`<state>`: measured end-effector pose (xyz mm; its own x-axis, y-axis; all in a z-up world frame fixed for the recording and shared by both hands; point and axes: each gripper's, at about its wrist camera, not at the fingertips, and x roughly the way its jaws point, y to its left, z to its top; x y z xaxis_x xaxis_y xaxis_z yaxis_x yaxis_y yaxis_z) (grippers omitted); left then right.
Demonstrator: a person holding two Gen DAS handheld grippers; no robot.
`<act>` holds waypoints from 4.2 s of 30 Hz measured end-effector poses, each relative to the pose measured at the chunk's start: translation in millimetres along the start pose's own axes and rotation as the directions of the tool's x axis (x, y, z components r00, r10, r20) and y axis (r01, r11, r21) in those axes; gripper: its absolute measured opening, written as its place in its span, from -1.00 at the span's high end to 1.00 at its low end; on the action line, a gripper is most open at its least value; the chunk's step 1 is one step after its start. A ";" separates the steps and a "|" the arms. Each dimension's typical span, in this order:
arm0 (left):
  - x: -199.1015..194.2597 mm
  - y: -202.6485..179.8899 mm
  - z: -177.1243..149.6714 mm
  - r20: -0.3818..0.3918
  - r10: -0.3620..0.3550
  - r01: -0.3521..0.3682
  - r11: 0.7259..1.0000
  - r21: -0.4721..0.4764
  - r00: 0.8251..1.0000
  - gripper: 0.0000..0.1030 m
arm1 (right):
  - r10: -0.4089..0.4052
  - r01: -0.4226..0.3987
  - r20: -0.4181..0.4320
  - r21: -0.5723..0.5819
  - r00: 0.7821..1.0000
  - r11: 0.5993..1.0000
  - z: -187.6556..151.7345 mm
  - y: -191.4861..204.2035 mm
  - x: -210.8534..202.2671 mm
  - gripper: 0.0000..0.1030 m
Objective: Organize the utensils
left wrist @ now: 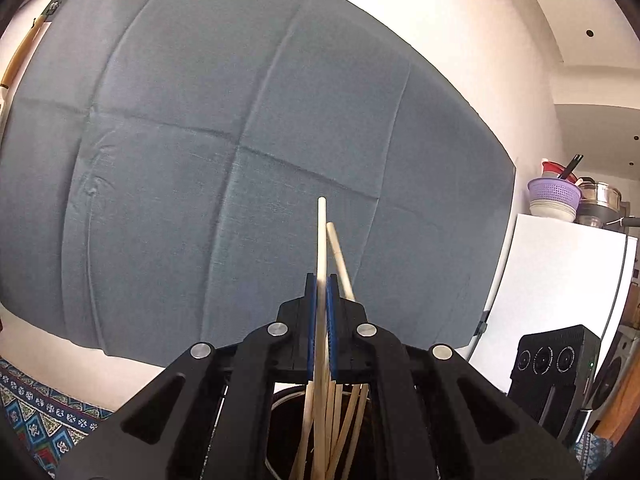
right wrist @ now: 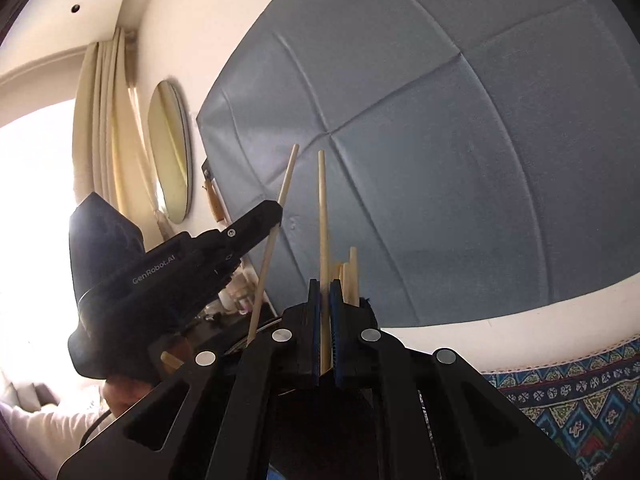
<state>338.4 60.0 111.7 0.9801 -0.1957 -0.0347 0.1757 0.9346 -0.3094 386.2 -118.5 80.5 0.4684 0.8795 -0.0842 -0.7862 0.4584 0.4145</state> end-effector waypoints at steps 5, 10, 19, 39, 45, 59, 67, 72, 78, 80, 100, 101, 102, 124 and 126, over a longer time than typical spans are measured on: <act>-8.7 0.3 -5.9 -0.020 0.012 -0.011 1.000 0.022 1.000 0.90 | -0.013 0.013 -0.008 -0.006 1.000 1.000 0.4 3.4 -9.2 0.91; -21.9 0.1 -7.7 -0.033 0.015 -0.014 0.999 0.040 0.999 0.90 | -0.036 0.036 -0.014 -0.006 0.999 0.999 -2.1 6.0 -17.6 0.91; -49.2 -4.3 -14.7 -0.056 0.030 -0.024 0.995 0.100 0.998 0.90 | -0.083 0.081 -0.040 -0.057 0.996 0.995 -5.4 16.1 -26.1 0.91; -72.3 -7.2 -18.8 -0.124 0.063 -0.044 0.987 0.153 0.990 0.89 | -0.201 0.164 -0.158 -0.218 0.967 0.962 4.2 47.6 -22.9 0.90; -69.4 -10.8 -7.4 -0.133 0.066 -0.038 0.979 0.201 0.989 0.89 | -0.256 0.170 -0.335 -0.266 0.907 0.949 27.4 53.7 6.0 0.90; -76.8 -3.1 9.3 -0.112 0.079 -0.058 0.982 0.181 0.991 0.16 | -0.382 0.237 -0.358 -0.387 0.852 0.891 58.1 69.4 23.4 0.29; -89.0 -6.2 13.4 -0.108 0.091 -0.069 0.979 0.190 0.990 -0.53 | -0.403 0.293 -0.295 -0.354 0.866 0.888 68.5 70.8 9.0 -0.33; -97.2 -7.6 12.1 -0.127 0.122 -0.096 0.976 0.194 0.984 -0.90 | -0.432 0.329 -0.250 -0.364 0.867 0.871 66.7 77.1 -4.8 -0.68; -105.5 -14.4 11.9 -0.177 0.181 -0.141 0.966 0.217 0.967 -0.90 | -0.476 0.395 -0.219 -0.330 0.851 0.858 60.8 82.8 -22.3 -0.77; -110.9 -17.6 11.3 -0.184 0.190 -0.148 0.964 0.219 0.964 -0.90 | -0.473 0.400 -0.224 -0.304 0.852 0.865 58.2 84.2 -29.2 -0.79; -214.3 -80.4 -42.6 -0.279 0.242 -0.158 0.944 0.290 0.929 -0.89 | -0.449 0.388 -0.276 -0.248 0.850 0.888 -8.5 137.3 -125.4 -0.81; -220.4 -84.1 -46.3 -0.277 0.249 -0.161 0.939 0.304 0.928 -0.89 | -0.448 0.387 -0.278 -0.248 0.850 0.888 -12.5 139.7 -129.7 -0.81; -226.3 -87.2 -49.8 -0.279 0.250 -0.160 0.938 0.308 0.927 -0.89 | -0.446 0.385 -0.283 -0.248 0.849 0.889 -16.9 142.7 -134.5 -0.81; -337.6 -130.6 -131.7 -0.358 0.285 -0.186 0.940 0.287 0.889 -0.89 | -0.482 0.458 -0.282 -0.149 0.829 0.876 -126.5 211.7 -249.9 -0.84; -341.9 -128.9 -141.0 -0.355 0.290 -0.196 0.941 0.277 0.889 -0.89 | -0.517 0.492 -0.239 -0.159 0.822 0.856 -137.7 215.4 -260.0 -0.84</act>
<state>-32.5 -35.5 29.4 0.8890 -0.0086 -0.4579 -0.0010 0.9998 -0.0208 39.5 -230.8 66.9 0.6952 0.5167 -0.4997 -0.5068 0.8453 0.1689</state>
